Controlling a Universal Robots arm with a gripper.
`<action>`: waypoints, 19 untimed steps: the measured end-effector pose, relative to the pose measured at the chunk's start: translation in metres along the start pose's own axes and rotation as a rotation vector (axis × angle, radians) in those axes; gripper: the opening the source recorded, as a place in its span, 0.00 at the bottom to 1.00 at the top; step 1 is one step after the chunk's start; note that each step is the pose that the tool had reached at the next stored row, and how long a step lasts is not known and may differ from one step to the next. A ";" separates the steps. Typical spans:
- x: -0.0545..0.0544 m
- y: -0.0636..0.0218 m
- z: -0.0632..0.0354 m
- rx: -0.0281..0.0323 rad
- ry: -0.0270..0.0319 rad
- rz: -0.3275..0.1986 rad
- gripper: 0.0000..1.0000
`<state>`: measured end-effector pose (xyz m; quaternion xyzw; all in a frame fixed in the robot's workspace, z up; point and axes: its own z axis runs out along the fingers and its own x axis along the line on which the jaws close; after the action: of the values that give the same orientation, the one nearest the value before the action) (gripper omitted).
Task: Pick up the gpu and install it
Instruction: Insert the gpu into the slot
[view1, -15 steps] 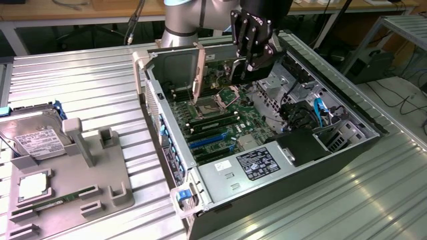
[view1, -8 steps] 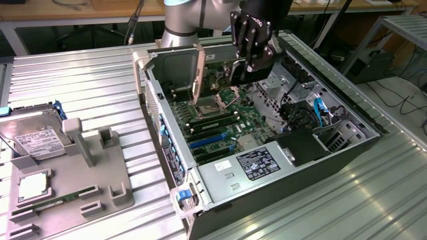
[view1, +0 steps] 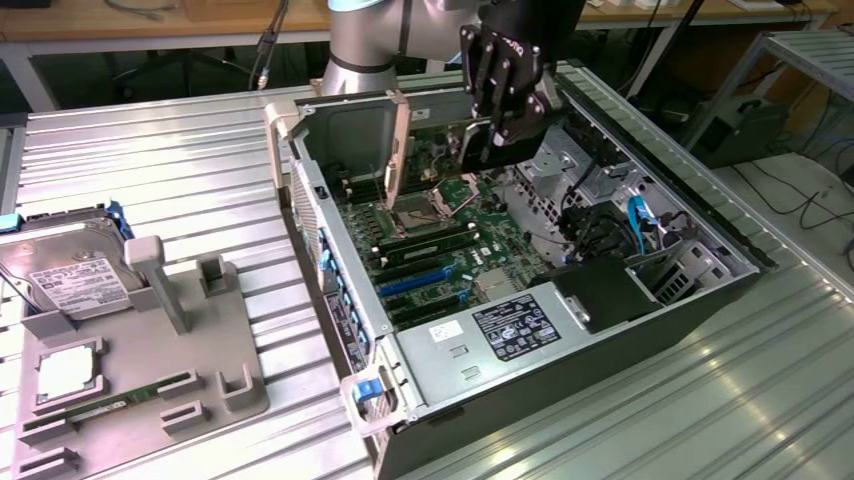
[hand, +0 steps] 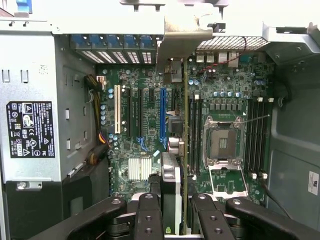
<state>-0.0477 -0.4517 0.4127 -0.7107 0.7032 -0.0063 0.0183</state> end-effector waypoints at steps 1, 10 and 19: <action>0.000 0.0000 0.0003 0.0000 0.0000 0.000 0.28; 0.000 0.0001 0.0029 0.0000 -0.0001 0.000 0.28; 0.000 0.0002 0.0063 0.0000 -0.0001 0.000 0.28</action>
<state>-0.0477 -0.4517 0.4065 -0.7107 0.7032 -0.0063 0.0183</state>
